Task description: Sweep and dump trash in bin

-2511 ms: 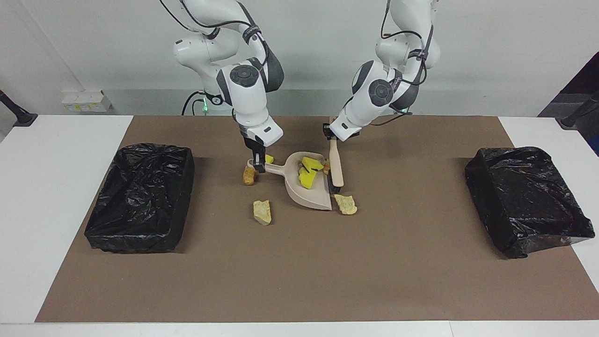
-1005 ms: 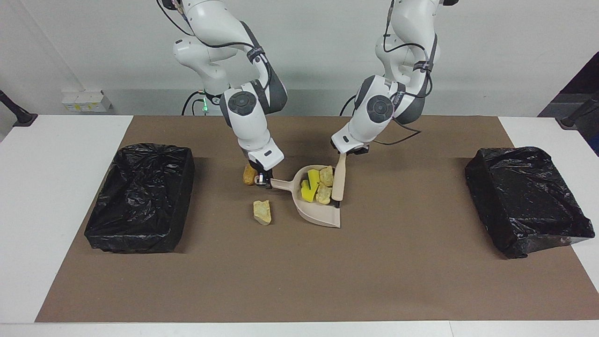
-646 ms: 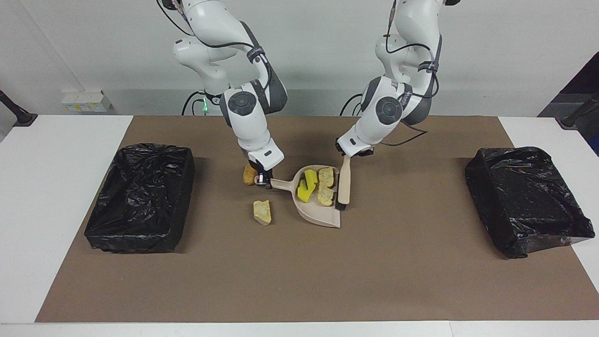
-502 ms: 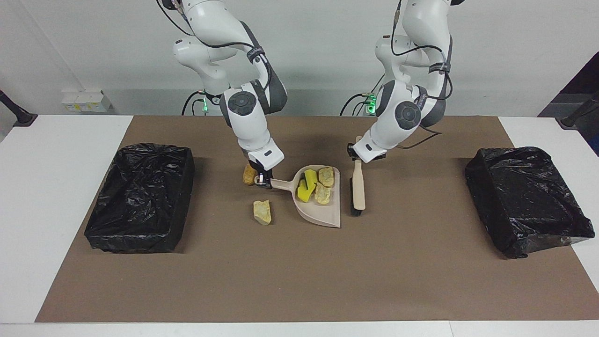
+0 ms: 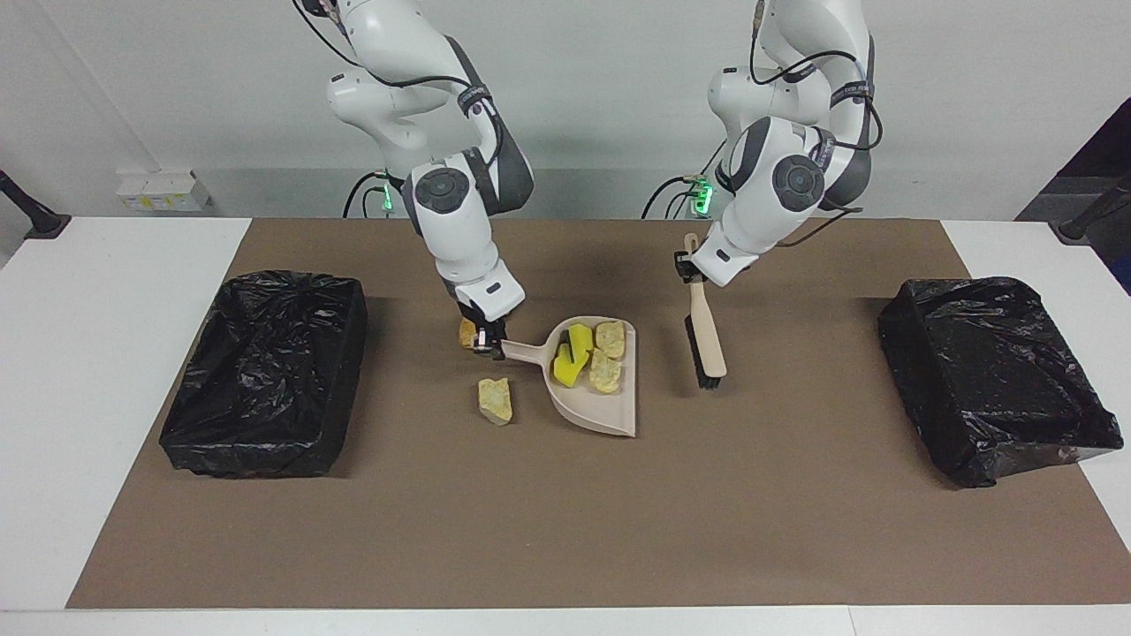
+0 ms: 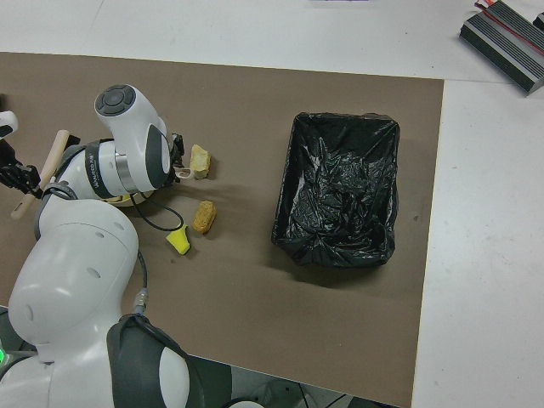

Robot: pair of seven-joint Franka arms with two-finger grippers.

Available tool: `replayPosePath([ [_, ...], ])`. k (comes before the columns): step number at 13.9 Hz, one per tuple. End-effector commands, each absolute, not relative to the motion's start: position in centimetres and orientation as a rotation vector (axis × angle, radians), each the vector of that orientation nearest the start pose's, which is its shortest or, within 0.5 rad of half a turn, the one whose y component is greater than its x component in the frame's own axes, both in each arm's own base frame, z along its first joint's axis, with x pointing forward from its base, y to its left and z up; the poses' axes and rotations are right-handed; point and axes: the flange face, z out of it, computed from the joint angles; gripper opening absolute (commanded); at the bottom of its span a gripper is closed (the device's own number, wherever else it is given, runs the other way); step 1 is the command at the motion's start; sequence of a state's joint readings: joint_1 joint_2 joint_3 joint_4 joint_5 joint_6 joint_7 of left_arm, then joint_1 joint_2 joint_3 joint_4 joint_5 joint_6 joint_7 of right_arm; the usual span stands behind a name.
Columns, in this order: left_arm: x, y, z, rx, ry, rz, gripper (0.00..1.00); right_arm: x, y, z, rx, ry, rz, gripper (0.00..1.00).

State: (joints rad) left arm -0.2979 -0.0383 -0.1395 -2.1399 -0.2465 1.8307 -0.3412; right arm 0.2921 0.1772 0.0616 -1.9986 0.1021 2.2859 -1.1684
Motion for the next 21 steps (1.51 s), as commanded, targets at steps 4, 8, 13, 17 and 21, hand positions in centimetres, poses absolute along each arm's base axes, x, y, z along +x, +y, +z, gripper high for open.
replayPosePath([
  [4, 33.0, -28.6, 39.1, -3.157, -0.051, 0.363, 0.00, 57.2, 6.4, 43.1, -2.174, -1.973, -0.275, 0.00],
  [8, 28.8, -31.6, 37.9, -3.157, -0.078, 0.406, 0.00, 58.1, -6.4, 48.4, -2.173, -2.014, -0.286, 0.00],
  [13, 27.3, -33.0, 34.5, -3.197, -0.117, 0.466, 0.00, 56.2, -18.8, 50.8, -2.317, -2.054, -0.235, 0.00],
  [17, 27.4, -32.9, 34.3, -3.191, -0.112, 0.493, 0.54, 56.0, -21.5, 51.2, -2.416, -2.118, -0.135, 0.00],
  [21, 32.8, -31.4, 36.5, -3.241, -0.232, 0.455, 1.00, 54.5, -25.1, 51.4, -2.483, -2.115, -0.026, 0.00],
])
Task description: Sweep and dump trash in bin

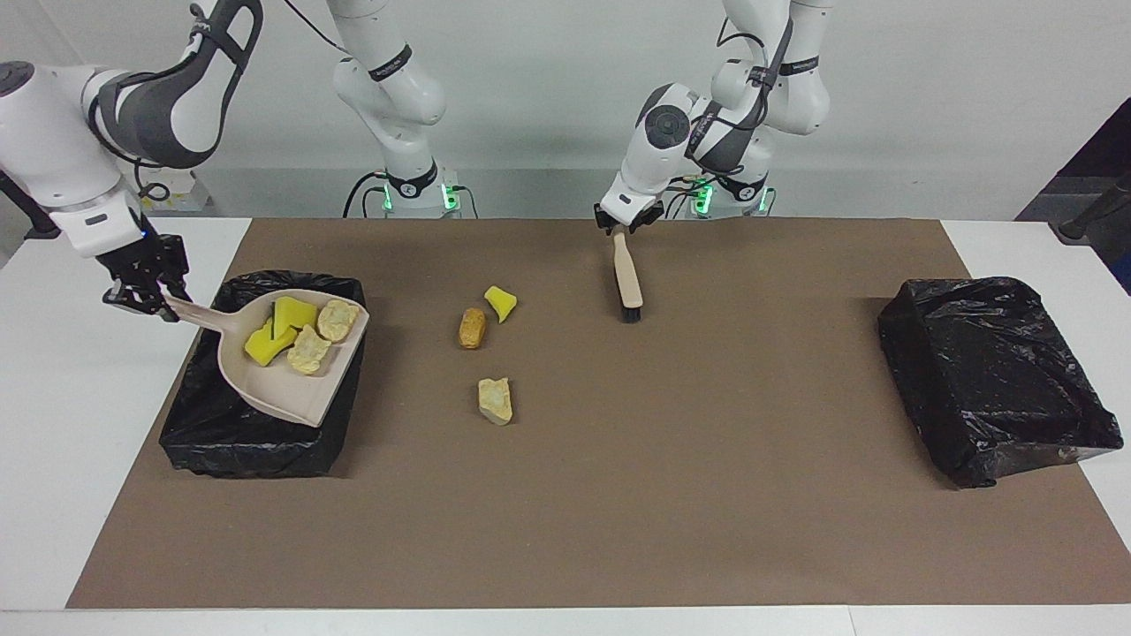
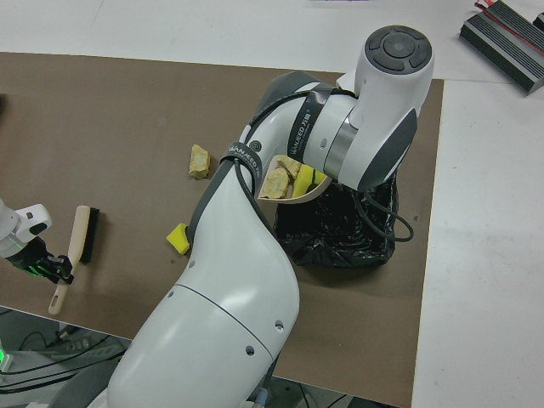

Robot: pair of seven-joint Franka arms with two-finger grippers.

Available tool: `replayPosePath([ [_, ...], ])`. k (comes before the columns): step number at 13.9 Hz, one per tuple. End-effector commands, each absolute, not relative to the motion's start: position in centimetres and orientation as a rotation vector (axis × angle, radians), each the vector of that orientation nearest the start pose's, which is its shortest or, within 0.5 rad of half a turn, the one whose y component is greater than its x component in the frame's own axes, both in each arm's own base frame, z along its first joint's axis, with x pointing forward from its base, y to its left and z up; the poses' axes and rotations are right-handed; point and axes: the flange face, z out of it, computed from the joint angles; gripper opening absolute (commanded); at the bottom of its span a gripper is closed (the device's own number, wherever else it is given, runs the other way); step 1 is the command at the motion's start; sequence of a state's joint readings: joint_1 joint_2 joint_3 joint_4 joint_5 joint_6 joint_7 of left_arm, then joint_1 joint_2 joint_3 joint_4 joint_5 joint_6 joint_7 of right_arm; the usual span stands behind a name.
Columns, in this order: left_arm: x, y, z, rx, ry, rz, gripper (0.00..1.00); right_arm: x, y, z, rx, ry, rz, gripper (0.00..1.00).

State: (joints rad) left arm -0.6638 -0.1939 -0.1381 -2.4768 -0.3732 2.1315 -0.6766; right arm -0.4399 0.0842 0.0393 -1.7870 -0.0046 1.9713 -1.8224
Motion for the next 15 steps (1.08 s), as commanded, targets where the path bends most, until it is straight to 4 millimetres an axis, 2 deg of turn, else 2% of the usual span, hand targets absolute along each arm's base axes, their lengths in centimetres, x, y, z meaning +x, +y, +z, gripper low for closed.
replayPosePath([
  [1, 35.0, -30.4, 37.1, -3.263, -0.214, 0.439, 1.00, 53.9, -26.3, 51.4, -2.505, -2.099, -0.007, 0.00],
  [3, 38.9, -28.1, 38.1, -3.290, -0.204, 0.412, 1.00, 53.4, -27.7, 51.6, -2.543, -2.116, 0.037, 0.00],
  [6, 43.6, -24.9, 39.4, -3.265, -0.171, 0.332, 1.00, 53.2, -28.4, 51.7, -2.600, -2.119, 0.148, 0.00],
  [9, 48.7, -19.3, 40.8, -3.323, -0.087, 0.217, 1.00, 53.3, -27.9, 51.7, -2.595, -2.128, 0.194, 0.00],
  [11, 51.7, -15.2, 43.3, -3.294, -0.065, 0.118, 1.00, 53.4, -26.9, 52.0, -2.563, -2.160, 0.254, 0.00],
  [13, 53.9, -12.0, 47.3, -3.241, -0.044, 0.098, 1.00, 54.5, -23.3, 52.6, -2.535, -2.232, 0.368, 0.00],
  [15, 55.2, -9.3, 51.6, -3.229, 0.013, 0.092, 1.00, 54.8, -21.5, 52.4, -2.599, -2.197, 0.462, 0.00],
])
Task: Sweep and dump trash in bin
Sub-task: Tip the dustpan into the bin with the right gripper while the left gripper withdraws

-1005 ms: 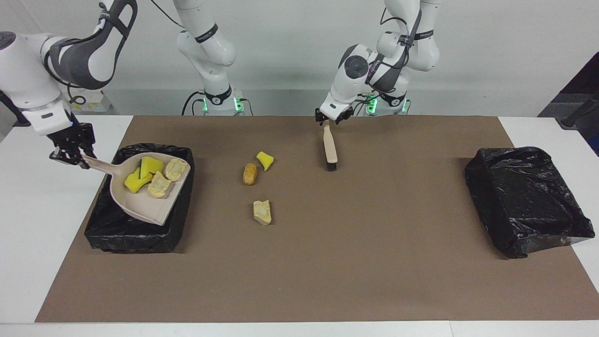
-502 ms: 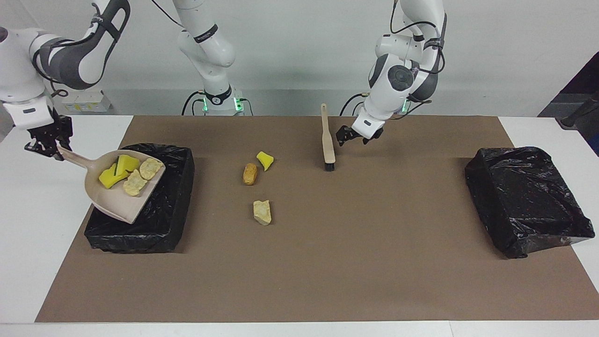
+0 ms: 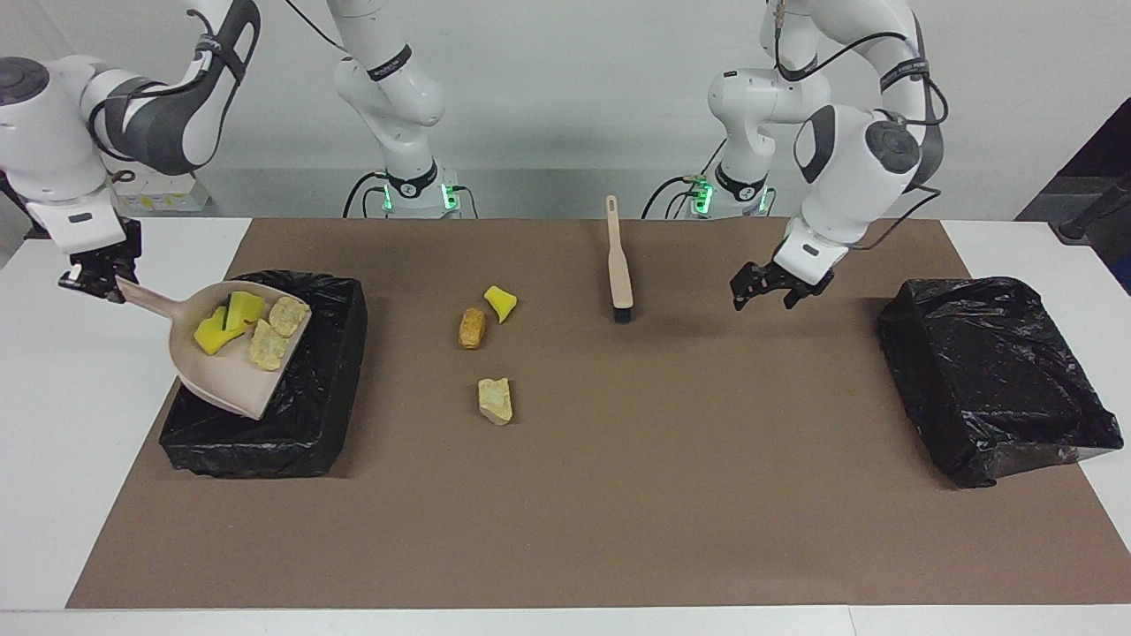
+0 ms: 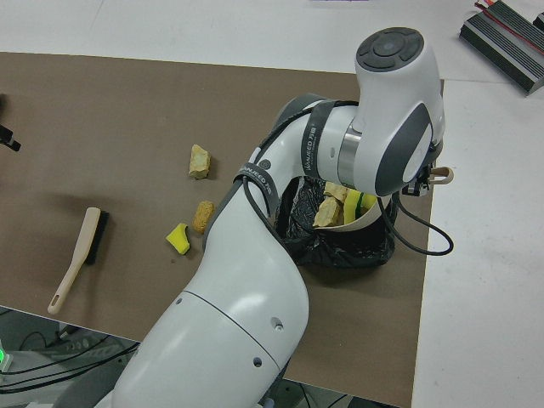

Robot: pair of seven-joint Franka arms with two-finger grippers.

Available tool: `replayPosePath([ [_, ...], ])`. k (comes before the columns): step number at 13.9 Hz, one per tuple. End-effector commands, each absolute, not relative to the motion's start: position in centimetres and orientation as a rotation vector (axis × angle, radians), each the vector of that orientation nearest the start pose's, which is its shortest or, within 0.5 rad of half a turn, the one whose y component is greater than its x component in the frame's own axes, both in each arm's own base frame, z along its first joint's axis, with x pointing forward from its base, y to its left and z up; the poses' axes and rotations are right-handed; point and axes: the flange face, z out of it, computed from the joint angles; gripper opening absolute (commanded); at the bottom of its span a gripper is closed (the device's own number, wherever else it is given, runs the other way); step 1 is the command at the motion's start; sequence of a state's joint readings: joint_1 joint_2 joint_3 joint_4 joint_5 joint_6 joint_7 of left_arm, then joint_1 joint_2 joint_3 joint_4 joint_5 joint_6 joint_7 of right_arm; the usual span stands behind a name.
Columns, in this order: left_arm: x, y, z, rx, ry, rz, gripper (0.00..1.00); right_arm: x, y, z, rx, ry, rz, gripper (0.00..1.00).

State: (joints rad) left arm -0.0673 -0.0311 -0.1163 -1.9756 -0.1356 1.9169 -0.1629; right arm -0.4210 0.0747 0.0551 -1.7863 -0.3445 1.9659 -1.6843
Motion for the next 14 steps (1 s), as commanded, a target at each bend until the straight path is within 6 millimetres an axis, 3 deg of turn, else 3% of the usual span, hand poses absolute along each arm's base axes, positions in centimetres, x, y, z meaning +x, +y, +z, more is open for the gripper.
replayPosePath([
  [1, 55.1, -8.6, 53.3, -3.213, 0.045, 0.076, 1.00, 55.4, -19.5, 52.2, -2.600, -2.212, 0.501, 0.00],
  [4, 55.4, -7.5, 57.6, -3.170, 0.120, 0.002, 1.00, 56.1, -15.0, 52.5, -2.678, -2.200, 0.730, 0.00],
  [9, 55.4, -7.4, 57.6, -3.173, 0.105, -0.010, 1.00, 56.1, -8.1, 54.2, -2.779, -2.201, 1.049, 0.00],
  [12, 55.5, -7.5, 57.5, -3.173, 0.093, -0.012, 1.00, 55.6, -7.1, 55.3, -2.784, -2.204, 1.200, 0.00],
  [14, 55.3, -7.5, 57.7, -3.173, 0.098, -0.007, 1.00, 54.8, -6.8, 57.3, -2.799, -2.229, 1.274, 0.00],
])
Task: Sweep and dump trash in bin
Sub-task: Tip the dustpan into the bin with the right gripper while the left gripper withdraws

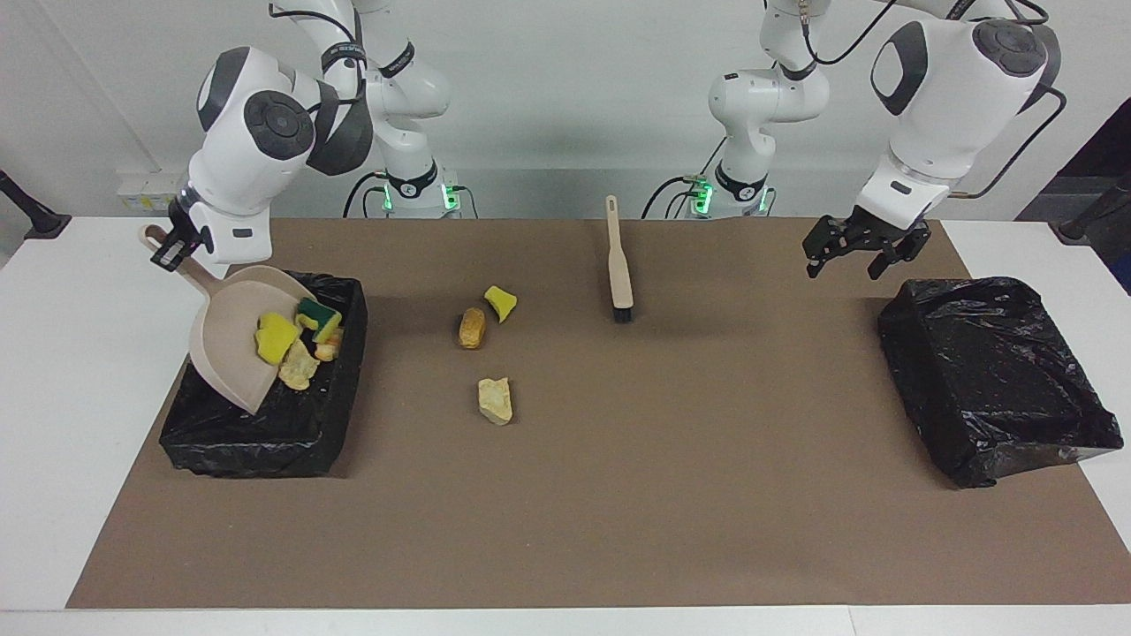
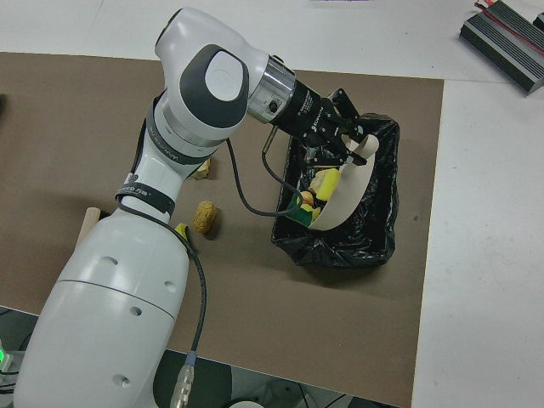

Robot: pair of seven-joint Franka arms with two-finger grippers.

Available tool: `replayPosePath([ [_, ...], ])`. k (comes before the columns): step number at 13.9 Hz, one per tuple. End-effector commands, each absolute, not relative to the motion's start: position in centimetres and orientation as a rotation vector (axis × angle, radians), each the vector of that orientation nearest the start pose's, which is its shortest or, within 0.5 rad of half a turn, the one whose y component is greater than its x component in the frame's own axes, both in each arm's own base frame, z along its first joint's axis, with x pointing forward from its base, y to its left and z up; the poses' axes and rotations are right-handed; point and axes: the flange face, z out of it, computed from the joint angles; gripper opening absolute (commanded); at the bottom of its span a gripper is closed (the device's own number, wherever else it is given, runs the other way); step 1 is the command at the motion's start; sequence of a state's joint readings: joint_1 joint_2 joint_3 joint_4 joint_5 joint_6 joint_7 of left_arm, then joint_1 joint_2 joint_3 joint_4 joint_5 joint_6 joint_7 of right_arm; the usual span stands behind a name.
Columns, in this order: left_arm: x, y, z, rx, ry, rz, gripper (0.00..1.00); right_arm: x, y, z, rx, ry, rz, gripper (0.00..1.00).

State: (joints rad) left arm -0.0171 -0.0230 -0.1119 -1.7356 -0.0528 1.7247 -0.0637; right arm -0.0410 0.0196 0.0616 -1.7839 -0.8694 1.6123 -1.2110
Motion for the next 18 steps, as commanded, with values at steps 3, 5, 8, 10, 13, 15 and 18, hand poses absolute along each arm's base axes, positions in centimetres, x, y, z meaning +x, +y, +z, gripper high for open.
replayPosePath([
  [3, 55.0, -8.0, 57.7, -3.167, 0.137, 0.026, 1.00, 54.6, -4.7, 59.2, 1.705, 1.480, -0.863, 0.00],
  [5, 55.1, -8.1, 57.9, -3.163, 0.177, 0.018, 1.00, 54.5, -3.8, 61.2, 1.703, 1.449, -0.855, 0.00],
  [8, 55.4, -7.6, 58.7, -3.157, 0.179, 0.027, 1.00, 54.7, -2.3, 62.1, 1.744, 1.431, -0.796, 0.00],
  [10, 55.7, -7.3, 58.9, -3.141, 0.254, -0.011, 1.00, 54.6, -0.1, 61.4, 1.833, 1.431, -0.710, 0.00],
  [13, 56.3, -6.7, 59.4, -3.143, 0.243, -0.028, 1.00, 54.2, 3.1, 60.5, 1.992, 1.391, -0.584, 0.00],
  [15, 57.8, -4.9, 60.2, -3.152, 0.200, -0.041, 1.00, 54.4, 4.8, 60.2, 2.123, 1.351, -0.483, 0.00],
  [18, 58.3, -3.3, 60.3, -3.158, 0.208, -0.084, 1.00, 54.9, 10.0, 60.5, 2.366, 1.235, -0.295, 0.00],
])
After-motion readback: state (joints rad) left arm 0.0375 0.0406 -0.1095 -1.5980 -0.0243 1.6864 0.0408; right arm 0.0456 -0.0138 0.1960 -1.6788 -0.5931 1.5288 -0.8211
